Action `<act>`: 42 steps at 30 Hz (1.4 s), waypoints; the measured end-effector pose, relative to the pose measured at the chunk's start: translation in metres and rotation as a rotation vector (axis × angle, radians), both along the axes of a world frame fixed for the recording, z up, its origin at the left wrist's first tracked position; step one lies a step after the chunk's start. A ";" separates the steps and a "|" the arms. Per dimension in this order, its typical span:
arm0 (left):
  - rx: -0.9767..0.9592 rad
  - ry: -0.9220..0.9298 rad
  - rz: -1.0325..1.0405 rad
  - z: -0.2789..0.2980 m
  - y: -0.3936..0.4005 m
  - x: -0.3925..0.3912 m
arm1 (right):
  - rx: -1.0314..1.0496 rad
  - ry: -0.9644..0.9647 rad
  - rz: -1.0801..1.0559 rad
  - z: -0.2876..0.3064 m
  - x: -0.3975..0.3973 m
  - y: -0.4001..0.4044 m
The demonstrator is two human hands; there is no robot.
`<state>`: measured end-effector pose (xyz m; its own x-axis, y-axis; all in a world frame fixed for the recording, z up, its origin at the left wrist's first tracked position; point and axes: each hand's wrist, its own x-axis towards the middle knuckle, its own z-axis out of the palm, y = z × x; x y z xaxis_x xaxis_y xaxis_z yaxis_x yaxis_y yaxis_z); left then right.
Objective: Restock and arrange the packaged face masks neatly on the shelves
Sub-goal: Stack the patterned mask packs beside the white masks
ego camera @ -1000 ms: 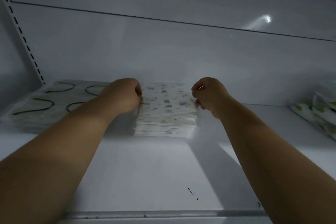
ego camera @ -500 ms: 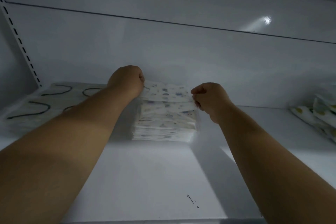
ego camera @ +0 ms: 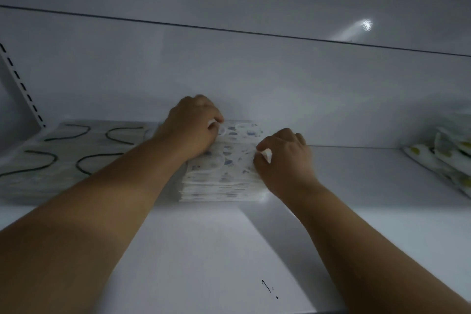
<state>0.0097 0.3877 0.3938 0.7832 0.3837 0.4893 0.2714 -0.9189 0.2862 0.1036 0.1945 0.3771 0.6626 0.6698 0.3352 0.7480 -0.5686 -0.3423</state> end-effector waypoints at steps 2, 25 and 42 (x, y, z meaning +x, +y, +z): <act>-0.054 0.176 -0.136 -0.001 -0.006 0.002 | -0.052 -0.035 0.074 -0.001 -0.003 0.001; 0.071 0.412 -0.005 -0.033 -0.032 -0.032 | -0.301 0.138 0.321 0.028 0.002 0.029; -1.133 -0.473 0.281 -0.048 -0.065 -0.060 | 0.584 1.083 -0.168 -0.025 -0.004 0.003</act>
<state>-0.0507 0.3230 0.3460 0.4449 0.8955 -0.0136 0.0736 -0.0215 0.9971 0.1001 0.1971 0.3524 0.8471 0.4846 -0.2182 -0.1450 -0.1844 -0.9721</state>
